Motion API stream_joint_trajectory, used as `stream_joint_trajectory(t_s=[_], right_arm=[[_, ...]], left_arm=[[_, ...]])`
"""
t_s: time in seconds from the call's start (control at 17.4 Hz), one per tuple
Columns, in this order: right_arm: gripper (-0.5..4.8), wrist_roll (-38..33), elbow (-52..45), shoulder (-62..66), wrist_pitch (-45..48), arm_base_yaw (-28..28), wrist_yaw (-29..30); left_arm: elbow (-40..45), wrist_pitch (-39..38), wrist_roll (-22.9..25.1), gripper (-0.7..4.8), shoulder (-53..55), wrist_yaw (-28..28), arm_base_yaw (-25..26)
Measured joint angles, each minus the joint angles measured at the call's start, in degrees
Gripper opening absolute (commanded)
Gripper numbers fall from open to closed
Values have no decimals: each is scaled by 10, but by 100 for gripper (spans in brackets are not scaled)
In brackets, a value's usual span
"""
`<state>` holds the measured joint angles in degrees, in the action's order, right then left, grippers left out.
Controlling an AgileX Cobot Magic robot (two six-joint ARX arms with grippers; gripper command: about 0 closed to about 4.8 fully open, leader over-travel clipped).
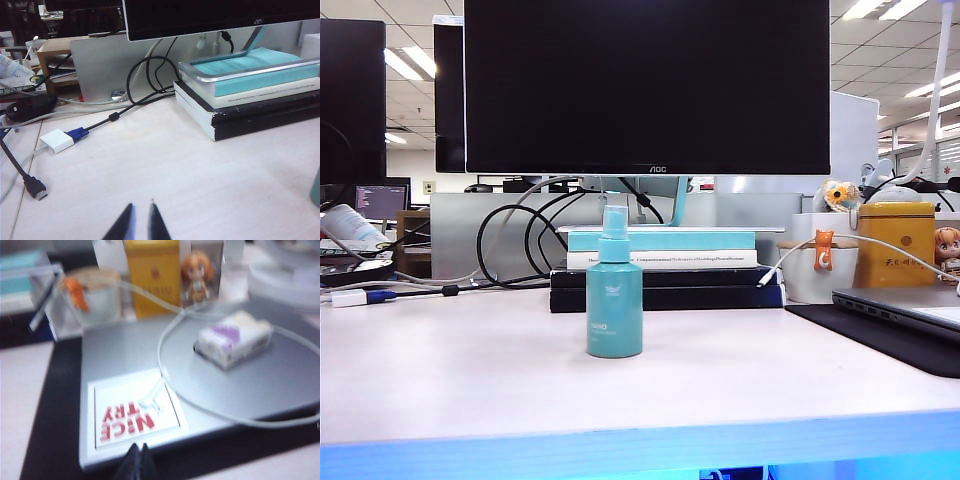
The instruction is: Pick up the sprayer with the left hand, pick up its lid with the right hand then put the lid on the sprayer.
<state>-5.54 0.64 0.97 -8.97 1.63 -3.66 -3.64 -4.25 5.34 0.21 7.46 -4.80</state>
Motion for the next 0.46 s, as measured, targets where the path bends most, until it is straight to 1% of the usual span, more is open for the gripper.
stream_joint_trajectory(t_s=[0.06,0.29,0.46], right_arm=[[-1,0,0,7,-1,-1,0],[-1,-2,0,12,1,-1,65],[-1,-5,0,11,5,-1,68]], left_arm=[[0,-5,0,49,0,0,0],[0,-9,0,49,0,4,0],[0,-9,0,49,0,5,0]])
